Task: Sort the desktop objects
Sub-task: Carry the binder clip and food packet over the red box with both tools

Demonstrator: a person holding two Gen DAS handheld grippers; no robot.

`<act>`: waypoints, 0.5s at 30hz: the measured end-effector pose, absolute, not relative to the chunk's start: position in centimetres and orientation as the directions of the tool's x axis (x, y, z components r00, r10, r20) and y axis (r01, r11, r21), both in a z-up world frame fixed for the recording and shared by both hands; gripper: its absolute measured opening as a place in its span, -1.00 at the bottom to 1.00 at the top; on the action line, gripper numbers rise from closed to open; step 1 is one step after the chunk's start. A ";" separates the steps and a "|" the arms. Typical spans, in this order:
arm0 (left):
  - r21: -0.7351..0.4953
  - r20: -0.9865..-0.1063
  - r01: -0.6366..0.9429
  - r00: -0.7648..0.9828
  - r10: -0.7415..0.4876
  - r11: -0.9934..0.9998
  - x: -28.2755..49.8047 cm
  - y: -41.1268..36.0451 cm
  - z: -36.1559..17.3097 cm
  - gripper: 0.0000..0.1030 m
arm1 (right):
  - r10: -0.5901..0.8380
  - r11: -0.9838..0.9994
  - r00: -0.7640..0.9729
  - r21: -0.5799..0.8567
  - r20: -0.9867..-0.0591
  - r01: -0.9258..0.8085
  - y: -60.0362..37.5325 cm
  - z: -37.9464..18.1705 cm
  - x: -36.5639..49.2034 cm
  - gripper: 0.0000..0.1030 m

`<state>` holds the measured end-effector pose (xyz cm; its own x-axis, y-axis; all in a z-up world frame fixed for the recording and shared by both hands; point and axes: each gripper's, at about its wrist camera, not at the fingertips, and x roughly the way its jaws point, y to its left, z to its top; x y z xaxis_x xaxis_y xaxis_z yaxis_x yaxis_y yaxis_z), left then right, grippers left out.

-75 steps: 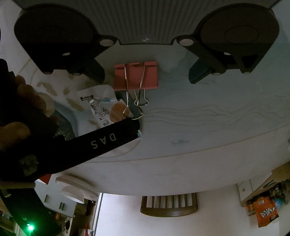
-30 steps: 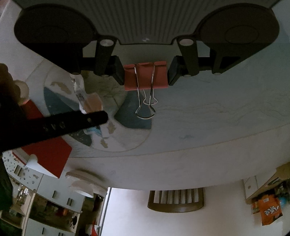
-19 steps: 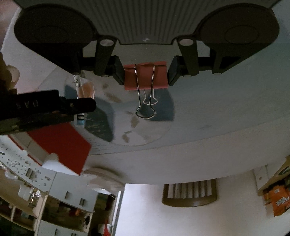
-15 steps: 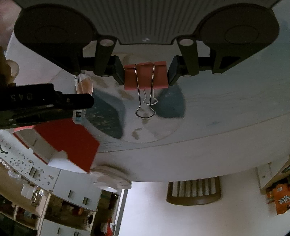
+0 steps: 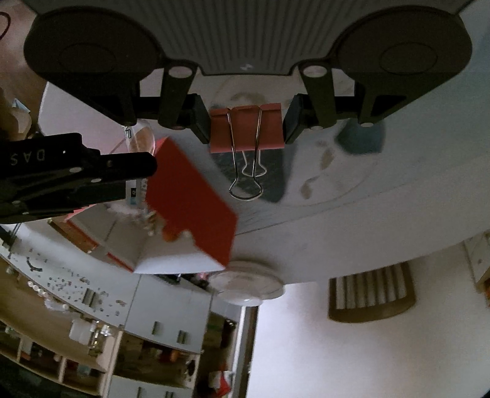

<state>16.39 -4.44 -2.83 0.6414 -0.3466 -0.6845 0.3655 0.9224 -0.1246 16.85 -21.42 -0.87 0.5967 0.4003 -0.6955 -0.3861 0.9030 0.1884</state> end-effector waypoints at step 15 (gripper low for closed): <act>-0.092 -0.649 0.470 0.640 -0.411 0.878 18.6 -13.8 -0.1 -0.03 | 0.344 0.931 0.669 0.146 -0.659 -0.336 -31.6 2.4 18.9 0.11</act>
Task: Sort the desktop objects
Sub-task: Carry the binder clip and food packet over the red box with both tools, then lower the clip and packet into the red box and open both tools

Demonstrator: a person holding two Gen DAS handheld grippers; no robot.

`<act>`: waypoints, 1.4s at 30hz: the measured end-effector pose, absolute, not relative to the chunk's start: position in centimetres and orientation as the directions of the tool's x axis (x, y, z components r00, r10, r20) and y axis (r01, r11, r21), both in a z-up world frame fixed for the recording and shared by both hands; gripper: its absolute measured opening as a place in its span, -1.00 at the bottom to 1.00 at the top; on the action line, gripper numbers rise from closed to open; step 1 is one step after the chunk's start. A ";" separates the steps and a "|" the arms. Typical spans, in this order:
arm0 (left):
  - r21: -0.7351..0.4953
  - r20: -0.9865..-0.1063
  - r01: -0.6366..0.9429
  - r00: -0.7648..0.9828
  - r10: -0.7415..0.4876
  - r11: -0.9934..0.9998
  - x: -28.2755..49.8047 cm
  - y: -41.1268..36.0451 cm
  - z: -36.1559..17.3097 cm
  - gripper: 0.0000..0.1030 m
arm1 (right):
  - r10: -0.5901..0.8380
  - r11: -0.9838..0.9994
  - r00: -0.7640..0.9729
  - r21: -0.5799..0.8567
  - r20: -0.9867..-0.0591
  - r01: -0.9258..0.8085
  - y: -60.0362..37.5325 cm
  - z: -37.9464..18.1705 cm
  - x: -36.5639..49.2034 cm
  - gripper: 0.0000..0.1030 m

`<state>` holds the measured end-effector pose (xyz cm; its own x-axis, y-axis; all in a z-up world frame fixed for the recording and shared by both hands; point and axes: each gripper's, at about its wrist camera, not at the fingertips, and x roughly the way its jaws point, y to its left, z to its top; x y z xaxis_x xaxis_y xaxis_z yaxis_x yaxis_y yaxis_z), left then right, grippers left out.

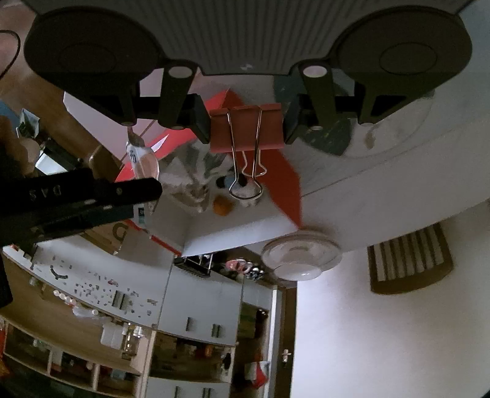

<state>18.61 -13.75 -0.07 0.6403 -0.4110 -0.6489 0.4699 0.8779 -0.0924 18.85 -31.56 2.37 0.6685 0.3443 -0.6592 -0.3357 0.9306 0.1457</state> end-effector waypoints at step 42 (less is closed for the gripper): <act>-0.091 -0.860 0.527 0.385 -0.334 0.845 34.9 -28.6 -7.0 -0.03 | 0.211 0.942 0.570 0.010 -0.794 -0.336 -39.7 -5.3 32.6 0.12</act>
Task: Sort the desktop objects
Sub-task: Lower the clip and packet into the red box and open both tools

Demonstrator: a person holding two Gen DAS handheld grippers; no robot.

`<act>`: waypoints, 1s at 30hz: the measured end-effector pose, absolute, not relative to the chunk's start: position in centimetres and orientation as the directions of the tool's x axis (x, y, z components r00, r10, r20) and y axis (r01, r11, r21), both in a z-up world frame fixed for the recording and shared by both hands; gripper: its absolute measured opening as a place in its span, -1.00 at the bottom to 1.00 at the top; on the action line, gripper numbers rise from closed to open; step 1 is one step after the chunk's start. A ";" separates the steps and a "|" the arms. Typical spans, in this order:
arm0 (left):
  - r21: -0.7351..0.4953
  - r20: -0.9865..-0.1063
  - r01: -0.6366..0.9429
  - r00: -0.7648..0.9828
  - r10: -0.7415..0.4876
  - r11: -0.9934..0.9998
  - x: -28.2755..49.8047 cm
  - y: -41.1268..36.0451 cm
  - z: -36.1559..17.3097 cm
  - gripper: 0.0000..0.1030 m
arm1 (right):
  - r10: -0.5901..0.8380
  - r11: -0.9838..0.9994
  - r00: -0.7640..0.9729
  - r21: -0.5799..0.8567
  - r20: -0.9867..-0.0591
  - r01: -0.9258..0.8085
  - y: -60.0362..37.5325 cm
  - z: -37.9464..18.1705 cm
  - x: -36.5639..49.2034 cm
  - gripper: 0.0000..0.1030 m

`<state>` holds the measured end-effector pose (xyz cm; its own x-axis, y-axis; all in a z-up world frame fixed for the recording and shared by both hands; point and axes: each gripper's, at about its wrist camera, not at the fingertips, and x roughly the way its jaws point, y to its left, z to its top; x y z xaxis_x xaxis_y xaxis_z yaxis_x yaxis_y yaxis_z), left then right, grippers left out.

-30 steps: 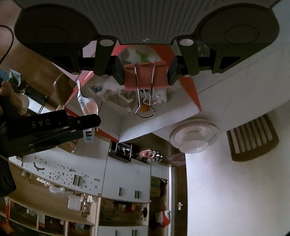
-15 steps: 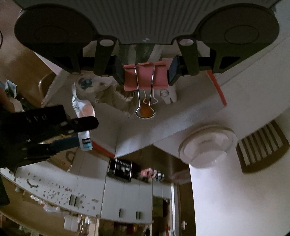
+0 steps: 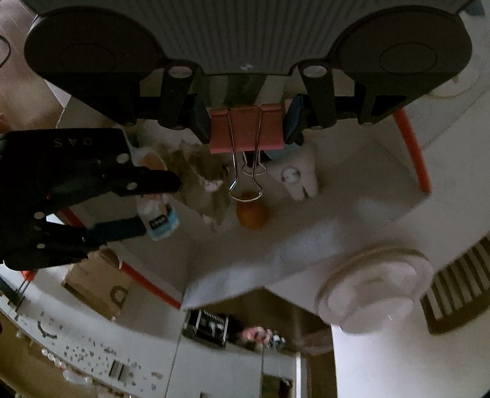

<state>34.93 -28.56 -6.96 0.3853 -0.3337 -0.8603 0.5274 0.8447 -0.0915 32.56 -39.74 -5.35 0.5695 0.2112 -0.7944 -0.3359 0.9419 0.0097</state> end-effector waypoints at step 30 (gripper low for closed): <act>-0.136 -0.815 0.470 0.448 -0.369 0.872 32.2 -25.7 -5.0 0.34 | 0.333 0.930 0.555 0.167 -0.762 -0.328 -41.9 -3.5 29.6 0.43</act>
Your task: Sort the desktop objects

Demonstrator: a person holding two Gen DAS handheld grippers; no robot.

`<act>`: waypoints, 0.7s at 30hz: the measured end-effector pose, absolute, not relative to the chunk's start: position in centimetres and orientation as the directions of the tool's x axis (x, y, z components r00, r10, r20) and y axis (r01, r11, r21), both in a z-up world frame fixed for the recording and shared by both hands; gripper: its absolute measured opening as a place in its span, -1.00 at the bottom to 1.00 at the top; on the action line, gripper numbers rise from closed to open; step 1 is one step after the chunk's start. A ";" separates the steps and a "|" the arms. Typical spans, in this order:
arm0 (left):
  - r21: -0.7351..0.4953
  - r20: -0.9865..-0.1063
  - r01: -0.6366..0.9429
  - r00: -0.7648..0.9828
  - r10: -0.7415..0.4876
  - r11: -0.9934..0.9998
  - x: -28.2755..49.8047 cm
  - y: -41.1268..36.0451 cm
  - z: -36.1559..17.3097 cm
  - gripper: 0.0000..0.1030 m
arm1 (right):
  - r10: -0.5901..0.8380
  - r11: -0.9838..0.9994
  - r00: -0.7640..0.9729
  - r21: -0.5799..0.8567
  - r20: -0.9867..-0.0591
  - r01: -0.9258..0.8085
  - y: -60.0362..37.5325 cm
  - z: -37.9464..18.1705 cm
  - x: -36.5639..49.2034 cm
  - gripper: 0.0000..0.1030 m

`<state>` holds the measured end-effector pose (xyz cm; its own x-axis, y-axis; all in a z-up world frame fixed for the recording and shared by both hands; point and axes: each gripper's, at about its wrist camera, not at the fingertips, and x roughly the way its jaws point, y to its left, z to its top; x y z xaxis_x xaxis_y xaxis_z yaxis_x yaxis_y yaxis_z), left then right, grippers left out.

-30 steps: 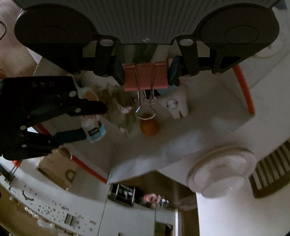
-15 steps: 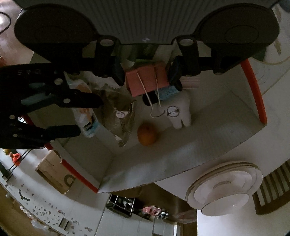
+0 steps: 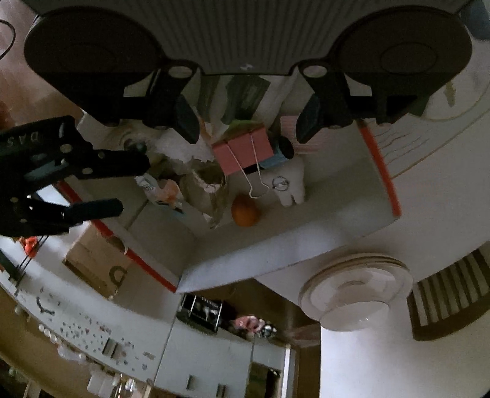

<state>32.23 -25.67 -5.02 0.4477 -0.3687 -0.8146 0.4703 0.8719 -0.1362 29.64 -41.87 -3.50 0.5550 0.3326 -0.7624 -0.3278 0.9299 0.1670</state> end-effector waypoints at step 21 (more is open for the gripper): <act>-0.088 -0.737 0.409 0.587 -0.336 0.908 26.2 -22.7 -1.2 0.34 | 0.385 0.907 0.628 0.154 -0.677 -0.391 -39.7 -0.5 23.6 0.52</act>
